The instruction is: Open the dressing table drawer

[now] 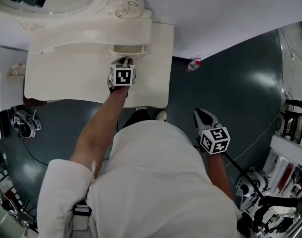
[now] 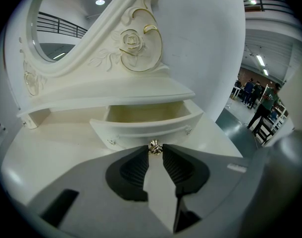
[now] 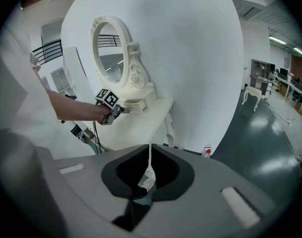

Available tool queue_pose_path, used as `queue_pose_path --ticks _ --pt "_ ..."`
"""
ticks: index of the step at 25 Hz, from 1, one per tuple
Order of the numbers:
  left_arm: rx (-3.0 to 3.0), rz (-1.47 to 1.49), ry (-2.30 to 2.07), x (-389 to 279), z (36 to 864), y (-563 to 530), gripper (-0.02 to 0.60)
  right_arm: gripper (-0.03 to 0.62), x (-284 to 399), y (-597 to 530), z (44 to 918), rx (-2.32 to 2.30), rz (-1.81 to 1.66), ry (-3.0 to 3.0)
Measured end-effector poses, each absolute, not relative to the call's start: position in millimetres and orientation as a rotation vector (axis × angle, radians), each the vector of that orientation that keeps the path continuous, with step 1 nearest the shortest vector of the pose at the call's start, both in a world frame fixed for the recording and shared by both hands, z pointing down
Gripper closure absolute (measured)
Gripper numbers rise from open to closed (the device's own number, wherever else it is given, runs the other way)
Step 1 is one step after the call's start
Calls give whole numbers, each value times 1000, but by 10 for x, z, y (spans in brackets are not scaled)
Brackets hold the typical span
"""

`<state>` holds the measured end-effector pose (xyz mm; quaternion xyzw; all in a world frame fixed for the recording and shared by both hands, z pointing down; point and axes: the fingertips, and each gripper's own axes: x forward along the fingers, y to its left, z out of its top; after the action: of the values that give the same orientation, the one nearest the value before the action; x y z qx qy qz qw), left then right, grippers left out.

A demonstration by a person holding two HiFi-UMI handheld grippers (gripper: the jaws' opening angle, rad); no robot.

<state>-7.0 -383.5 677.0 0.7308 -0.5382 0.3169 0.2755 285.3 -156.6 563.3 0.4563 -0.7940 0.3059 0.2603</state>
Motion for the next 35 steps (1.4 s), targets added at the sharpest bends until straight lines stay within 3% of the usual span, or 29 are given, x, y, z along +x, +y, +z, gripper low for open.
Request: queue_pose_path --ticks 27,35 --pt "1947 874 -1459 -96 6837 -3732 483 579 2957 -1473 5649 1244 821 -2162" --pt "1942 857 -1470 -79 6757 -3647 437 579 2992 -1435 5669 1231 811 -2173"
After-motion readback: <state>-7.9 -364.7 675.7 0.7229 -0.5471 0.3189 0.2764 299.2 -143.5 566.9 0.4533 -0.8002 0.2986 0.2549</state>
